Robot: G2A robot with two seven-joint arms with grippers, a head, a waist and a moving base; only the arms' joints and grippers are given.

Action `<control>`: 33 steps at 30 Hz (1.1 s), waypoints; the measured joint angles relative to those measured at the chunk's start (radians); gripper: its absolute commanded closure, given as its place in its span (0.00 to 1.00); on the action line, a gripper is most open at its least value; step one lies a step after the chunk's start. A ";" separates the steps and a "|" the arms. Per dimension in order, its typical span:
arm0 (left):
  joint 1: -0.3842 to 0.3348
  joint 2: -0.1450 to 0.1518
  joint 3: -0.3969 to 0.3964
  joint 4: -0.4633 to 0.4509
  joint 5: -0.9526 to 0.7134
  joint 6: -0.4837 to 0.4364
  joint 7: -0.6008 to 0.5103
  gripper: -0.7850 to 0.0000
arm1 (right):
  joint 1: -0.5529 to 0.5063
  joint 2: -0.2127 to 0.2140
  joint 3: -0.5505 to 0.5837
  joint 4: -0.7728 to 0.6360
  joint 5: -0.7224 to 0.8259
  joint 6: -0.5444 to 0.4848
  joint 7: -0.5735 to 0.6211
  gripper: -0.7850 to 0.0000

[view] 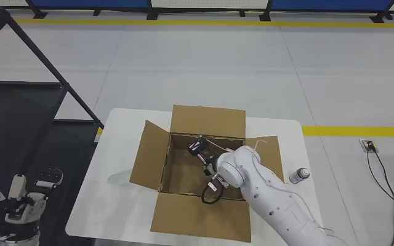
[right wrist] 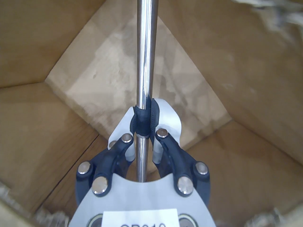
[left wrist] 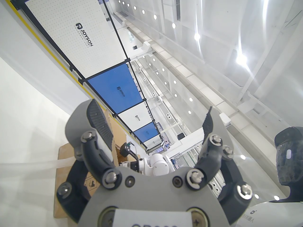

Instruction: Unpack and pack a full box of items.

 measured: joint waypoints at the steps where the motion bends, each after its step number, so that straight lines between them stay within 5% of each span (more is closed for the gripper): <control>1: 0.000 0.000 0.000 0.000 0.000 0.000 0.000 0.00 | -0.037 0.013 0.028 -0.071 -0.021 -0.003 0.017 1.00; 4: 0.000 0.000 0.000 0.000 0.000 0.000 0.000 0.00 | -0.160 0.048 0.122 -0.287 -0.095 -0.013 0.026 1.00; 11: 0.000 0.000 0.000 0.000 0.000 0.000 0.000 0.00 | -0.457 0.093 0.357 -0.719 -0.307 0.116 -0.271 1.00; 16: 0.000 0.000 0.000 0.000 0.000 0.000 0.000 0.00 | -0.702 0.109 0.558 -0.957 -0.323 0.190 -0.373 1.00; 22: 0.000 0.000 0.000 0.000 0.000 0.000 0.000 0.00 | -0.920 0.113 0.805 -0.959 -0.165 0.192 -0.499 1.00; 29: 0.000 0.000 0.000 0.000 0.000 0.000 0.000 0.00 | -1.151 0.107 1.027 -0.944 0.088 0.186 -0.485 1.00; 33: 0.000 0.000 0.000 0.000 0.000 0.000 0.000 0.00 | -1.198 0.108 1.098 -0.862 0.233 0.111 -0.469 1.00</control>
